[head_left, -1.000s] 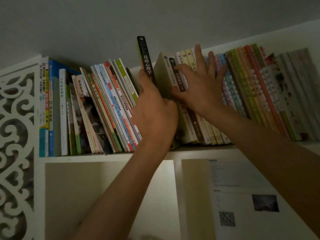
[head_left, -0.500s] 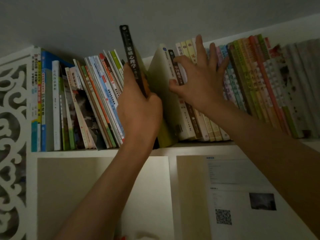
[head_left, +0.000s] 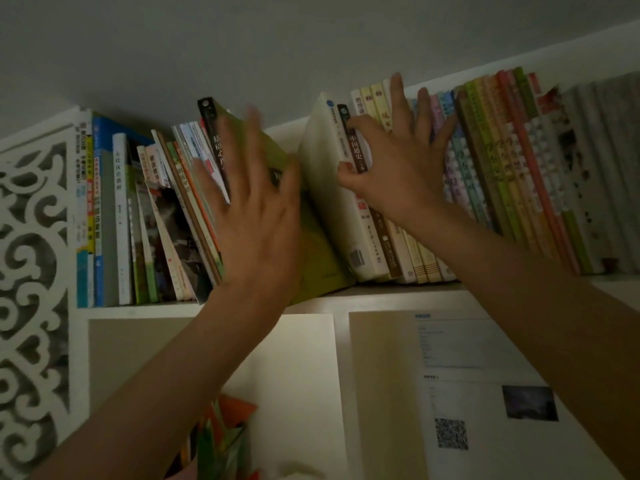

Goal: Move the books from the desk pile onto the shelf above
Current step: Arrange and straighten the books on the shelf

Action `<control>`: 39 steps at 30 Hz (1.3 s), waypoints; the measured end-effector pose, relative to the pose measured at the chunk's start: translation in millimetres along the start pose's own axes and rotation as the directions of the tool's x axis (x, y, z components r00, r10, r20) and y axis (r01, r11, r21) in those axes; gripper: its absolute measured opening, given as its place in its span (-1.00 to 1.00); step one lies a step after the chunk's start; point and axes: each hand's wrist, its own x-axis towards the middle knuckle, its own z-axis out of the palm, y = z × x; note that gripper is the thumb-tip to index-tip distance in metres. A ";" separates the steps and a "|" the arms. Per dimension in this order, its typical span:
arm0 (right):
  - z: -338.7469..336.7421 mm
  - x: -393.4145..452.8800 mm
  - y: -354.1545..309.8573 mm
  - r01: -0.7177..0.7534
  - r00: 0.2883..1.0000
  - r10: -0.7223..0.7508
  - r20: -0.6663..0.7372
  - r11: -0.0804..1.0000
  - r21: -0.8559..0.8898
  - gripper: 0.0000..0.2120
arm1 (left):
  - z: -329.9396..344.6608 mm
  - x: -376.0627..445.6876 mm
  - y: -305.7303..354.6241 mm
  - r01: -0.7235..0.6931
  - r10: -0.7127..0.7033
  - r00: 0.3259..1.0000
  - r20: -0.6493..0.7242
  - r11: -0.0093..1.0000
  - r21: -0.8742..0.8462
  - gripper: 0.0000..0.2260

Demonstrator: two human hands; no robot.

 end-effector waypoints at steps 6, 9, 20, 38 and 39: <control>0.6 -0.8 -1.4 0.006 1.000 -0.006 0.014 1.000 -0.005 -0.42 | 1.9 23.3 5.1 -0.642 0.548 0.604 0.579 0.765 -0.053 -0.70; 0.1 -0.7 -1.1 0.005 1.000 -0.005 0.016 1.000 -0.007 -0.42 | 15.5 27.1 20.1 -0.606 0.559 0.351 0.752 0.747 -0.273 -0.66; -0.9 1.3 9.2 -0.017 1.000 0.018 0.021 0.999 -0.047 -0.44 | 23.2 23.8 19.7 -0.651 0.537 0.339 0.772 0.727 -0.220 -0.62; -1.1 -0.8 1.9 -0.010 0.999 0.012 0.051 0.999 -0.039 -0.43 | 1.8 -9.1 -39.3 0.188 -0.262 0.951 -0.162 0.910 -0.369 -0.51; -0.2 -1.4 -1.3 -0.002 0.999 0.004 0.054 1.000 -0.031 -0.44 | 5.8 -12.5 -43.7 0.319 -0.404 0.915 -0.020 0.749 -0.581 -0.36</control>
